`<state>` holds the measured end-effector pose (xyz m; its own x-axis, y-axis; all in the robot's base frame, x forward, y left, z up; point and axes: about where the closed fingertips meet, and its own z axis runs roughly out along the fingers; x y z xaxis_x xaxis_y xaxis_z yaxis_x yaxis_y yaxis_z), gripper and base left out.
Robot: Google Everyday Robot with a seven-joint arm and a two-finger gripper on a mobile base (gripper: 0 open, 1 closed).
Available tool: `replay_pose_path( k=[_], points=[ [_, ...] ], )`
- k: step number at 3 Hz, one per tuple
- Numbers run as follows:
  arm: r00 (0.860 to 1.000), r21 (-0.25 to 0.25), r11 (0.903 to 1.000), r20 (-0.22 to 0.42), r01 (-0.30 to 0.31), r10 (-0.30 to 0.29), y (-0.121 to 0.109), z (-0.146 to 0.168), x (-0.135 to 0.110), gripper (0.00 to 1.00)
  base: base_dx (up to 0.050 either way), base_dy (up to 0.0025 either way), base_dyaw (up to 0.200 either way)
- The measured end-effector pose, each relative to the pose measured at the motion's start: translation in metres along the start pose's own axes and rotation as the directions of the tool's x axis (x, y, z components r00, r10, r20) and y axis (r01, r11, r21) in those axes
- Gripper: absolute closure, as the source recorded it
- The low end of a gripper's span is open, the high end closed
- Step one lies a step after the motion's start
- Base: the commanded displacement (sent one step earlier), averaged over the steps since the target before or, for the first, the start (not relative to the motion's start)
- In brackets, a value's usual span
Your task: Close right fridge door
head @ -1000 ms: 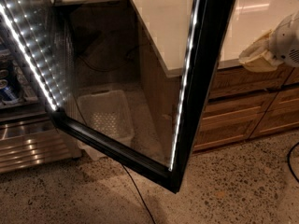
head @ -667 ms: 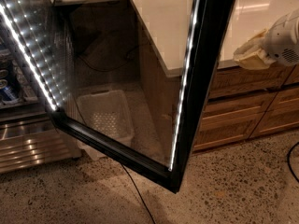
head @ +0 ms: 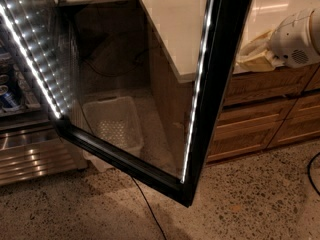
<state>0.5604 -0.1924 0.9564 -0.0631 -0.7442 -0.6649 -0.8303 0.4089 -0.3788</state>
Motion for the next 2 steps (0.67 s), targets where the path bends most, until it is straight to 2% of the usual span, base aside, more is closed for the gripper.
replay_pose_path(
  k=[1,2],
  points=[
    [0.998,-0.049,0.9986,0.055,0.018,-0.016,0.01,0.004,-0.012,1.0,0.0,0.0,0.0],
    [0.998,-0.089,0.9955,0.054,0.033,-0.028,0.025,0.0,-0.024,1.0,0.0,0.0,0.0]
  ],
)
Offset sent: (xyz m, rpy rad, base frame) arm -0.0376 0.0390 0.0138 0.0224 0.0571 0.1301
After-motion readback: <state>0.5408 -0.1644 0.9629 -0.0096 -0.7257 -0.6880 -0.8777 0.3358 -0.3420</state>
